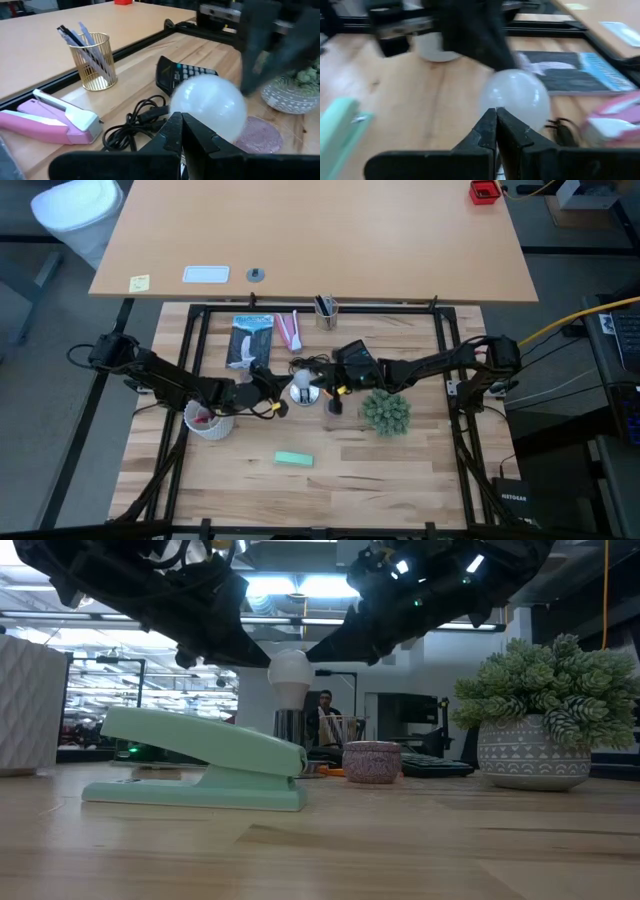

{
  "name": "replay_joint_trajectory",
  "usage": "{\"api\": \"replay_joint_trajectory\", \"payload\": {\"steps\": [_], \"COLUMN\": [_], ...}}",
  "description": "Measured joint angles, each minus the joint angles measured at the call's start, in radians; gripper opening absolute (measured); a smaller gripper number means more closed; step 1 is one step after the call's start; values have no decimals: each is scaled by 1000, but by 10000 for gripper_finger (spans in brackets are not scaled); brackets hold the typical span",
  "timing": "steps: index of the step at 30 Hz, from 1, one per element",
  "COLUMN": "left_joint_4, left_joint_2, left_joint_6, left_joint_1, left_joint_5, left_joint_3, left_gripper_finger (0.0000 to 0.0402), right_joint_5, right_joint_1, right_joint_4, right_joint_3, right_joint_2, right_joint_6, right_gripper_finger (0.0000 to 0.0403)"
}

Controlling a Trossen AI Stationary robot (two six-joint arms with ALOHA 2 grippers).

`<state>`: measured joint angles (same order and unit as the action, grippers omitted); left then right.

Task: Screw lightbulb
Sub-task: Insert the lightbulb on the lamp

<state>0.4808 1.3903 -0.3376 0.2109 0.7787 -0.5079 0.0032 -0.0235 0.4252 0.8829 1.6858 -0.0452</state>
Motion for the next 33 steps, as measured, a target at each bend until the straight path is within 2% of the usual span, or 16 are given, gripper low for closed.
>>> {"api": "replay_joint_trajectory", "payload": {"steps": [11,19,25,28,33], "left_joint_4": [1,33,33,22,23], "left_joint_2": [2,-41,-89,-90,-84], "left_joint_6": [3,89,105,104,104], "left_joint_1": [-31,-14,17,40,62], "left_joint_5": [-8,62,63,30,-49], "left_joint_3": [0,0,0,0,0], "left_gripper_finger": [0,0,0,0,0], "right_joint_5": [-10,1,112,172,197], "right_joint_1": [-1,-2,-3,-3,-3], "right_joint_4": [21,11,11,-5,-41], "right_joint_3": [0,0,0,0,0], "right_joint_2": [3,-55,-92,-92,-91], "right_joint_6": [-2,-13,-51,-86,-93], "right_gripper_finger": [12,12,12,12,12]}}
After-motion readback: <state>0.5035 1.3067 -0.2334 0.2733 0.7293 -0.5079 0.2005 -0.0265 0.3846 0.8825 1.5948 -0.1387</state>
